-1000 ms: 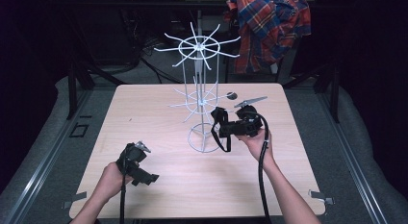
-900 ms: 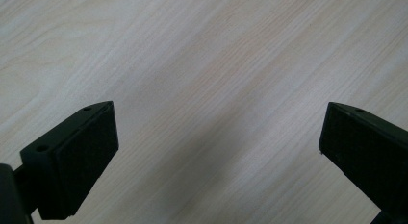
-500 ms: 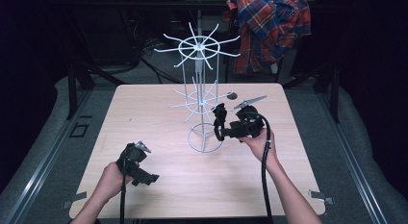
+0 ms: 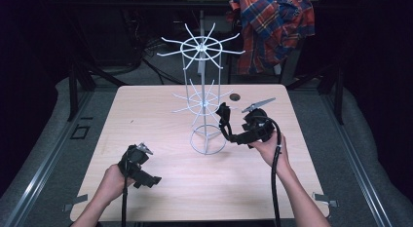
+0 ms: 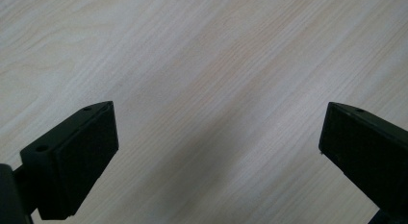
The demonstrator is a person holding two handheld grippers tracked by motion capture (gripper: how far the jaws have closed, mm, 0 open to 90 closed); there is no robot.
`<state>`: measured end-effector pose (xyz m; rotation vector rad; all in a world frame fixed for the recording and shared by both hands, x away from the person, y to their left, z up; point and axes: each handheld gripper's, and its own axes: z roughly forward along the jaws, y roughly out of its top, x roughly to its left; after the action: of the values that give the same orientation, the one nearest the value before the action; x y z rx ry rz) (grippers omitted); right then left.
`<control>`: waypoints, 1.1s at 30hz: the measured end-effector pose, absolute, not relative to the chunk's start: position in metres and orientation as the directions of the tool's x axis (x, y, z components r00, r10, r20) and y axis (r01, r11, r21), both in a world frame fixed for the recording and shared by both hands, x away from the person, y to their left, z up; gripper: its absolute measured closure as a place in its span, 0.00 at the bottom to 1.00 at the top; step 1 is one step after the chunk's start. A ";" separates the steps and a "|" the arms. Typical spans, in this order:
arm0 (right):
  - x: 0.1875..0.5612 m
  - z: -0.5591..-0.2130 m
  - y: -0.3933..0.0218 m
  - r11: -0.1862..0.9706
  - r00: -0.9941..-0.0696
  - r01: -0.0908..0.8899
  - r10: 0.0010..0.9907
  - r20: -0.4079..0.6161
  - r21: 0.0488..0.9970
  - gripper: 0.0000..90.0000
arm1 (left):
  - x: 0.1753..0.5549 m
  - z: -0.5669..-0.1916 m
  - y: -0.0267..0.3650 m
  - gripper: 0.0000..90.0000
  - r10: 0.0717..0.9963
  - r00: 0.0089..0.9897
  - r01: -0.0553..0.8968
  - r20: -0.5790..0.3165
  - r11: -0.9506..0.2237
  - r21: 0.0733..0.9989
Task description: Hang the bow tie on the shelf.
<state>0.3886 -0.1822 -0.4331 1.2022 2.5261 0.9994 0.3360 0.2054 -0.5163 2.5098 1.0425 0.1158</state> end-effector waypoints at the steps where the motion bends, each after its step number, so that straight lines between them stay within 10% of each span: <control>1: 0.387 -0.433 -0.183 0.452 -0.662 0.623 0.740 0.121 0.638 0.23 | 0.336 -0.517 0.205 0.00 0.695 0.714 0.658 -0.079 -0.630 0.412; 33: 0.325 -0.457 -0.229 0.540 -0.650 0.633 0.760 0.004 0.555 0.04 | 0.336 -0.516 0.202 0.00 0.690 0.720 0.651 -0.075 -0.635 0.416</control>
<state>0.3247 -0.2286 -0.4567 1.1707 2.5404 0.7720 0.3361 0.2021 -0.5156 2.5084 1.0317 0.1260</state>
